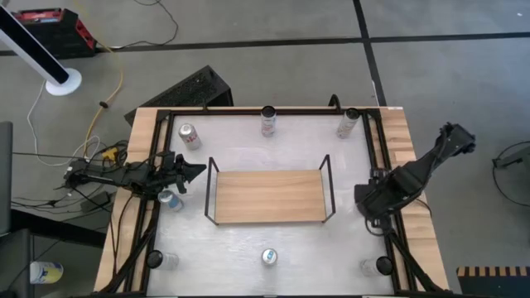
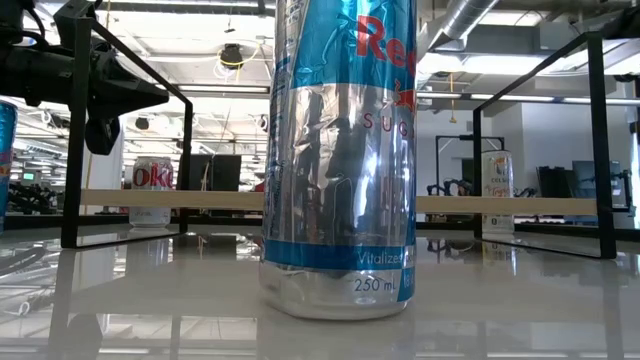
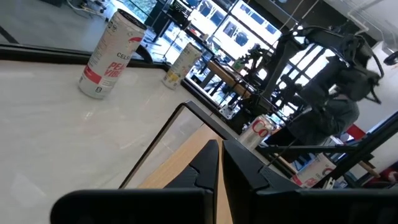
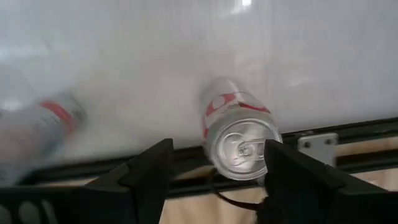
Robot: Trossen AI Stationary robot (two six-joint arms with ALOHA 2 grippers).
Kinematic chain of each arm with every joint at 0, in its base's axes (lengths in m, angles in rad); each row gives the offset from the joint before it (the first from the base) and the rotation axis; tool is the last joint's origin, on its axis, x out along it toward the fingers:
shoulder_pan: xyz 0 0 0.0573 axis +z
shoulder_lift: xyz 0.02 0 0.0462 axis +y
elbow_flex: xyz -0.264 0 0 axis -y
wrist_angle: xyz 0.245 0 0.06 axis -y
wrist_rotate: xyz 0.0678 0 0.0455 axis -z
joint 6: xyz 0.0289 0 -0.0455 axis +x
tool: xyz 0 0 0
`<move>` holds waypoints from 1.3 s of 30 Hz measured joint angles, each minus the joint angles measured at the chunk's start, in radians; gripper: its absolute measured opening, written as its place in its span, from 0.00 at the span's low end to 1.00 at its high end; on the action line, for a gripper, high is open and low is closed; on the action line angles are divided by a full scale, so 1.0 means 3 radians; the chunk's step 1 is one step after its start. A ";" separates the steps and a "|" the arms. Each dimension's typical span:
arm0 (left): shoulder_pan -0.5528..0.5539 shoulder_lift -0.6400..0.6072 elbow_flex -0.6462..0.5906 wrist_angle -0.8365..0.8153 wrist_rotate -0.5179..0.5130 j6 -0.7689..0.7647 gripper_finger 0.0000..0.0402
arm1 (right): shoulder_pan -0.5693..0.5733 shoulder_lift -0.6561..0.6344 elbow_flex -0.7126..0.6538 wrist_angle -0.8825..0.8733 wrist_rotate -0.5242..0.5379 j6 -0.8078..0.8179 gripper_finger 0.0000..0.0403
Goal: Place canned beverage on shelf
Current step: Put the bottom red silver soda can on the shelf
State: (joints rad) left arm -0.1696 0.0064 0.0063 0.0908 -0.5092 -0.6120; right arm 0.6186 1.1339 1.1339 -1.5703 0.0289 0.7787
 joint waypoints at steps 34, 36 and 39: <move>0.0000 0.0000 0.0000 0.0001 -0.0004 0.0121 0.01 | -0.0068 -0.0727 -0.0608 0.0031 -0.0082 0.3367 0.77; 0.0000 0.0001 0.0000 0.0001 -0.0002 0.0118 0.01 | -0.0068 -0.0727 -0.0608 0.0040 -0.0011 0.3389 0.77; 0.0000 0.0000 0.0000 0.0001 -0.0002 0.0118 0.01 | -0.0068 -0.0724 -0.0609 0.0053 0.0024 0.3436 0.77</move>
State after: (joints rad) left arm -0.1696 0.0063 0.0063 0.0910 -0.5098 -0.5766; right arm 0.5983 0.9166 0.9512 -1.5545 0.0360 1.8094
